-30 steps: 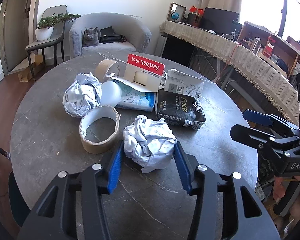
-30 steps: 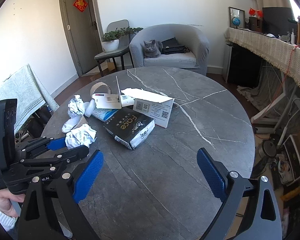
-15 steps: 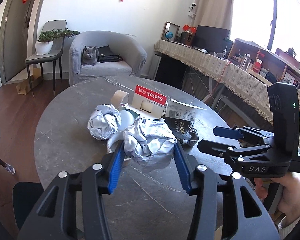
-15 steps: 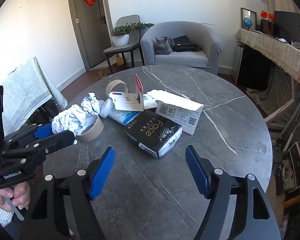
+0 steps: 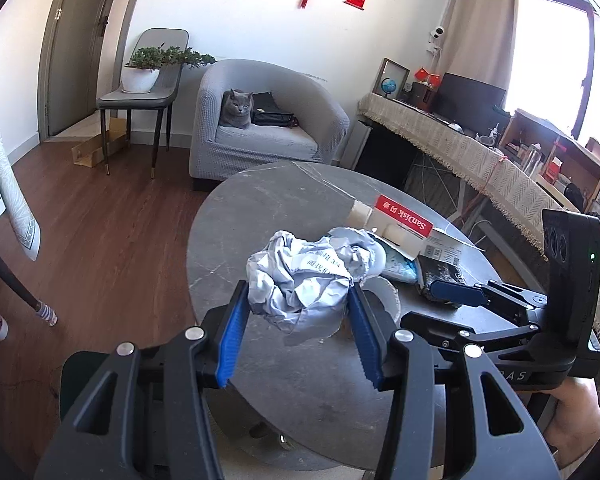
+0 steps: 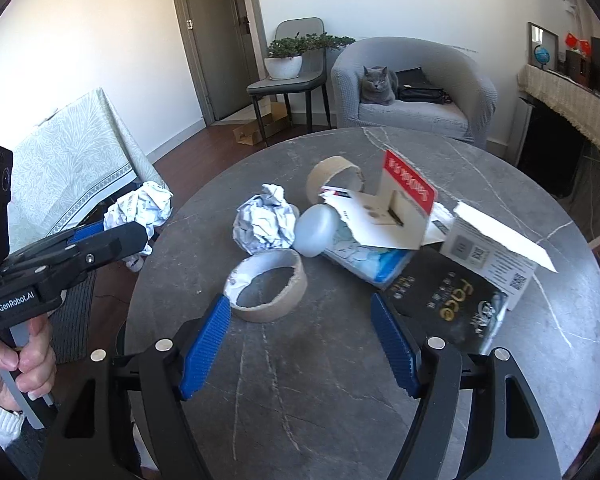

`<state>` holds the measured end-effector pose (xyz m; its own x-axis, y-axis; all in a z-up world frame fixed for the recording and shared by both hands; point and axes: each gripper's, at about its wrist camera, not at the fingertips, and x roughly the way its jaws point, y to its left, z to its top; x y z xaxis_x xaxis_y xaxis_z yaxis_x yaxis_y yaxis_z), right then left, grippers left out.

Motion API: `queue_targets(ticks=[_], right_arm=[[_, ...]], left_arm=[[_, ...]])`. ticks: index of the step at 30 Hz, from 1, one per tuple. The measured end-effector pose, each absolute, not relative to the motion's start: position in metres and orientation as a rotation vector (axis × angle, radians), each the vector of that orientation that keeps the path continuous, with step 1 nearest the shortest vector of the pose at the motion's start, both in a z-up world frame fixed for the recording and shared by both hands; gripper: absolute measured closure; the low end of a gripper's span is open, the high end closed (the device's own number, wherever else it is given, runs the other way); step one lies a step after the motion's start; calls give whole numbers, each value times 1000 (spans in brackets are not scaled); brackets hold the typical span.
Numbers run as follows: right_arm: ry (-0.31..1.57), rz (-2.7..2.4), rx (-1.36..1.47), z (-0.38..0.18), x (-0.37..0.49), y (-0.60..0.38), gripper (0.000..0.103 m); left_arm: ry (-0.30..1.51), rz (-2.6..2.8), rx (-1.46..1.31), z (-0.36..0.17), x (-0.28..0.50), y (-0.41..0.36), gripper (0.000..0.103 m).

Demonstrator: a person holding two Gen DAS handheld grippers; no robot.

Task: Collect trash
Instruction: 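Lift the paper ball with the left gripper and carry it over the green bin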

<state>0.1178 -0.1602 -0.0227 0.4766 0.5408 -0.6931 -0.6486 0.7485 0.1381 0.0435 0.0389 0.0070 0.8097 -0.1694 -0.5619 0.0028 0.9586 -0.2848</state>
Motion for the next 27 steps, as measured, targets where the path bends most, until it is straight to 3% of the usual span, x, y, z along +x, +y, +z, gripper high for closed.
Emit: queue_targets(ticks=[4, 14, 17, 27], right_arm=[[811, 729, -182, -30, 119, -145, 30], [841, 708, -203, -37, 122, -124, 43], [841, 694, -207, -36, 122, -119, 55], [821, 737, -204, -21, 112, -106, 55]], left_arm=[[632, -79, -282, 6, 38, 57, 51], [649, -52, -292, 4, 30, 86, 51], [654, -46, -287, 4, 28, 90, 51], [694, 0, -270, -8, 24, 107, 51]])
